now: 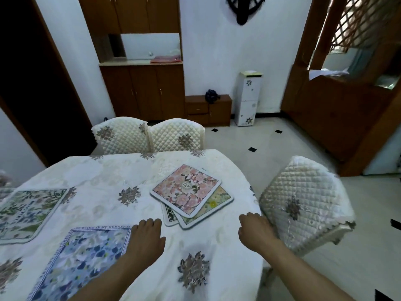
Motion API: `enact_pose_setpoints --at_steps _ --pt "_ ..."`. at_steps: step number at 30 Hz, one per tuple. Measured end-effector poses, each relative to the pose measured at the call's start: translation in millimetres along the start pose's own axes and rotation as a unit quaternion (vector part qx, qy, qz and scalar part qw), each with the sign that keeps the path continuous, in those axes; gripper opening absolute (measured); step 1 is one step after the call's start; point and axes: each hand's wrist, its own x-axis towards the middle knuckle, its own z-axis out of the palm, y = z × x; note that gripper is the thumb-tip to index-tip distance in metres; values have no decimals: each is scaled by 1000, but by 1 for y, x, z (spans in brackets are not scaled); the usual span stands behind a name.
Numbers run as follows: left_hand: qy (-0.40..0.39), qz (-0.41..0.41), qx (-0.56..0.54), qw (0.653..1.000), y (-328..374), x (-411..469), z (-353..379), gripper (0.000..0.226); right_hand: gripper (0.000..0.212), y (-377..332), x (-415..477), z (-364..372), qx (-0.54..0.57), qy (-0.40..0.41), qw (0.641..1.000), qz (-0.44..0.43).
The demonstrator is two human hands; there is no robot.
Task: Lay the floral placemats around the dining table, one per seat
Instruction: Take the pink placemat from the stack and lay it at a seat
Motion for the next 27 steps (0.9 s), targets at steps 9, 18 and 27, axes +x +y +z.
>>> enact_pose_setpoints --at_steps 9,18,27 --pt "-58 -108 -10 992 107 13 30 35 18 106 74 5 -16 -41 995 -94" --pt "-81 -207 -27 975 89 40 40 40 17 84 159 12 -45 -45 985 -160" --pt "-73 -252 -99 960 63 125 49 36 9 81 238 19 -44 -75 987 -136"
